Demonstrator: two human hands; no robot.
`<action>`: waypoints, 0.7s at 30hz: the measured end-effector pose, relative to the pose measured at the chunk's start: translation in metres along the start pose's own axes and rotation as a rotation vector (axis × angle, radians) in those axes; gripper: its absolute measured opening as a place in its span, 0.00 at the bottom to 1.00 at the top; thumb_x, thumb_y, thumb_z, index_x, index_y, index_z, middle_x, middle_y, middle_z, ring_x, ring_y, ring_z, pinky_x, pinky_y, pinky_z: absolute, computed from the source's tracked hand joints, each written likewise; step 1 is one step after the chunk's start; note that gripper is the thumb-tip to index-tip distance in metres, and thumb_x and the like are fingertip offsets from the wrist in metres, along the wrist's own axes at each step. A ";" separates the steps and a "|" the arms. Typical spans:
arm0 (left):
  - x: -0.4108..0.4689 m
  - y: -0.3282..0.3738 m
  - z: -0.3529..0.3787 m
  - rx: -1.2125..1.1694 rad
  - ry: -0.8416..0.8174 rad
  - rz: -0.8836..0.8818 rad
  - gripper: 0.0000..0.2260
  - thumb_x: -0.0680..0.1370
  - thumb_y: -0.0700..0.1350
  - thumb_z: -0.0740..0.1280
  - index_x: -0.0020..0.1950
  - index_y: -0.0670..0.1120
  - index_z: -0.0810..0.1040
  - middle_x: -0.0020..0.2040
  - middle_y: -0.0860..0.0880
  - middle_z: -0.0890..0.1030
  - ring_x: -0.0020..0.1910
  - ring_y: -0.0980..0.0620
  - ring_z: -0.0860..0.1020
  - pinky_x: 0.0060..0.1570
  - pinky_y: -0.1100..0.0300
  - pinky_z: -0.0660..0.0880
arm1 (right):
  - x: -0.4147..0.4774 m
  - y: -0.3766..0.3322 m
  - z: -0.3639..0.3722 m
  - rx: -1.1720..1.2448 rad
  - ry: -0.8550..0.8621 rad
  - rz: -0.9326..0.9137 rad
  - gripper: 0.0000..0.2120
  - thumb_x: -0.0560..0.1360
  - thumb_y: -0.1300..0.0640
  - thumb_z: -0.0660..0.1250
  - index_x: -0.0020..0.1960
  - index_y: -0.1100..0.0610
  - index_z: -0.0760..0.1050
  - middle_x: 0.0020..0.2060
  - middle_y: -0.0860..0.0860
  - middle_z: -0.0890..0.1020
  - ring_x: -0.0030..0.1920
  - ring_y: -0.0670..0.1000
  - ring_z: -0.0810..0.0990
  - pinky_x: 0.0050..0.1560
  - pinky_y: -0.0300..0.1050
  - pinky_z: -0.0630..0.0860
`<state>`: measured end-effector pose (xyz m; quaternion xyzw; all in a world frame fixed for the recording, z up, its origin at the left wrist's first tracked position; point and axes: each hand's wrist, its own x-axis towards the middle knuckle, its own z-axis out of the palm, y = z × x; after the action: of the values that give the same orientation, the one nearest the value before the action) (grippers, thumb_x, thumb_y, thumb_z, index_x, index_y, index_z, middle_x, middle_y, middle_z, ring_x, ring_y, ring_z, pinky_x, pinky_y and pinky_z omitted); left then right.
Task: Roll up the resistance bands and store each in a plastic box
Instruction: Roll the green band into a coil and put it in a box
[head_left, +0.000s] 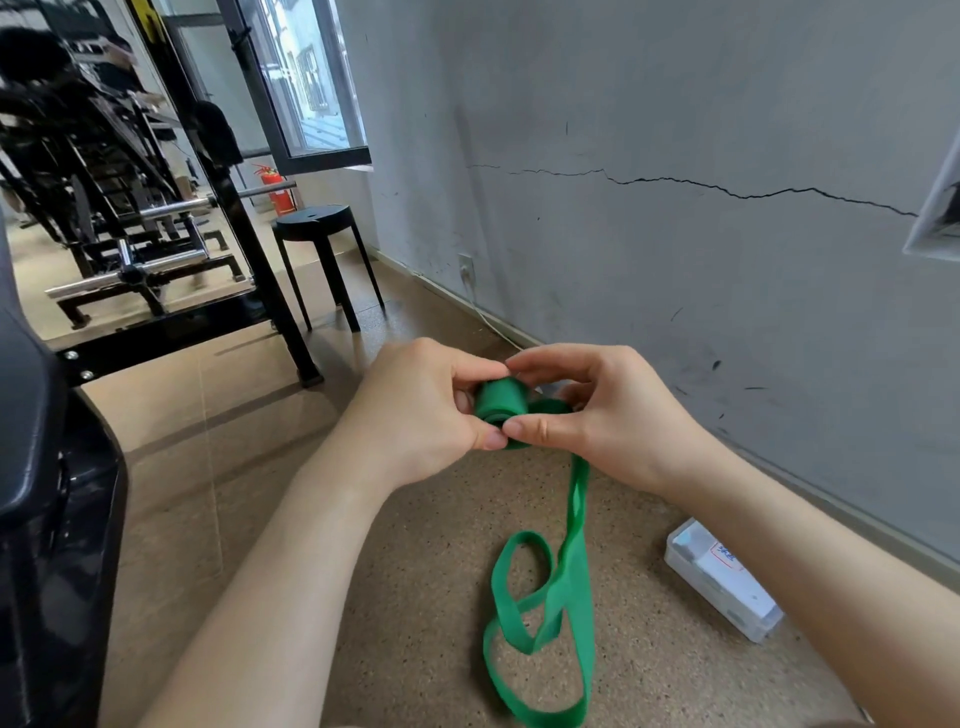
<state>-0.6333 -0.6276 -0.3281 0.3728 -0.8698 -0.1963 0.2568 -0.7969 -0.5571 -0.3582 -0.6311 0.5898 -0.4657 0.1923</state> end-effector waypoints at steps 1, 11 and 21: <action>0.000 -0.001 0.001 -0.036 0.002 0.010 0.23 0.61 0.42 0.81 0.47 0.66 0.81 0.32 0.50 0.80 0.30 0.60 0.73 0.40 0.64 0.74 | 0.001 0.001 0.000 0.033 0.007 0.014 0.22 0.66 0.56 0.80 0.58 0.53 0.81 0.48 0.44 0.85 0.51 0.40 0.82 0.58 0.46 0.78; 0.003 0.005 0.023 -0.317 0.224 0.217 0.24 0.62 0.43 0.81 0.51 0.56 0.73 0.54 0.53 0.79 0.56 0.56 0.77 0.57 0.56 0.77 | 0.006 0.002 -0.007 0.824 0.076 0.304 0.25 0.62 0.57 0.75 0.57 0.64 0.77 0.42 0.58 0.84 0.36 0.52 0.78 0.32 0.40 0.66; 0.004 0.005 0.027 -0.232 0.265 0.315 0.21 0.68 0.41 0.74 0.60 0.51 0.76 0.52 0.55 0.81 0.53 0.55 0.80 0.57 0.54 0.76 | 0.002 -0.001 -0.007 0.892 0.019 0.342 0.12 0.66 0.56 0.71 0.43 0.55 0.68 0.31 0.51 0.80 0.27 0.48 0.73 0.24 0.36 0.63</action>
<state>-0.6541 -0.6236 -0.3458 0.2229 -0.8475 -0.2017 0.4374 -0.8023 -0.5568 -0.3529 -0.3763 0.4294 -0.6410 0.5130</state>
